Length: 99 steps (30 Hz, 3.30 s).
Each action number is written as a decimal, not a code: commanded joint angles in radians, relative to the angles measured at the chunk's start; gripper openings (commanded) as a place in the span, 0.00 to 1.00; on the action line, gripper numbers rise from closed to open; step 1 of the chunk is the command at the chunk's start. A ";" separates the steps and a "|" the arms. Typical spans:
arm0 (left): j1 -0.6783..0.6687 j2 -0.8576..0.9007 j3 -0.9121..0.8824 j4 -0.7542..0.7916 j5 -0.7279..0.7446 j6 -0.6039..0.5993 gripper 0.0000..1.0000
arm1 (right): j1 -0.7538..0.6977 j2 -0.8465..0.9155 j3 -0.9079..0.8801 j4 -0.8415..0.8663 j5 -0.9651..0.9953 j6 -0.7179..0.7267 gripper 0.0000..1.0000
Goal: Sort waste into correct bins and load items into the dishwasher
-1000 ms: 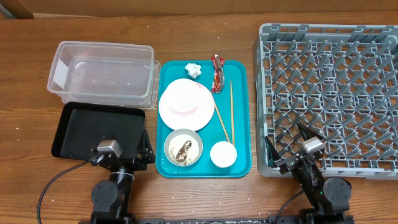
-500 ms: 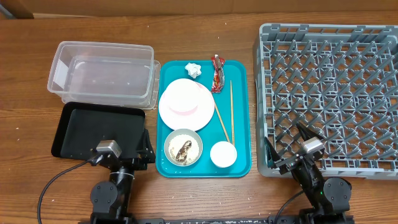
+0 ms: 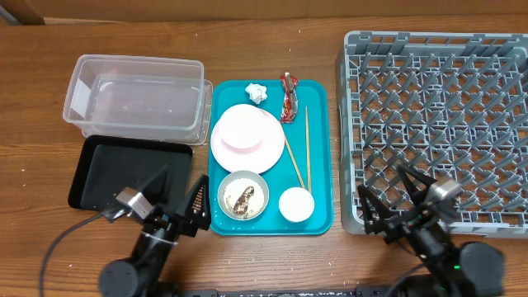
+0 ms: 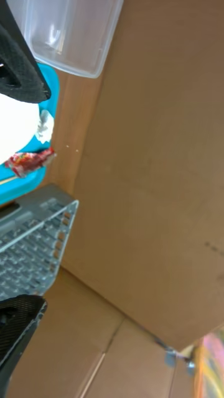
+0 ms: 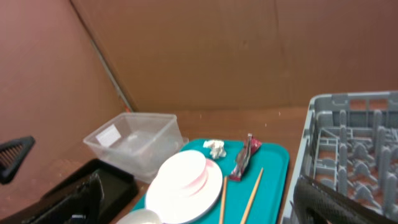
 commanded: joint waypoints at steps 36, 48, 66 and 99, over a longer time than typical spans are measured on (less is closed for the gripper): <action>-0.695 1.521 0.896 -0.791 -0.332 0.225 0.76 | -0.003 0.660 0.632 -0.500 0.221 0.157 1.00; -0.674 1.609 0.912 -0.790 -0.239 0.195 0.04 | -0.003 0.660 0.632 -0.510 0.221 0.157 1.00; -0.007 1.394 0.979 -0.811 1.130 0.576 0.04 | 0.001 0.706 0.632 -0.334 -0.476 -0.085 0.95; -0.099 1.399 0.979 -0.816 1.183 0.551 0.88 | 0.288 0.882 0.632 -0.051 -0.530 -0.027 0.52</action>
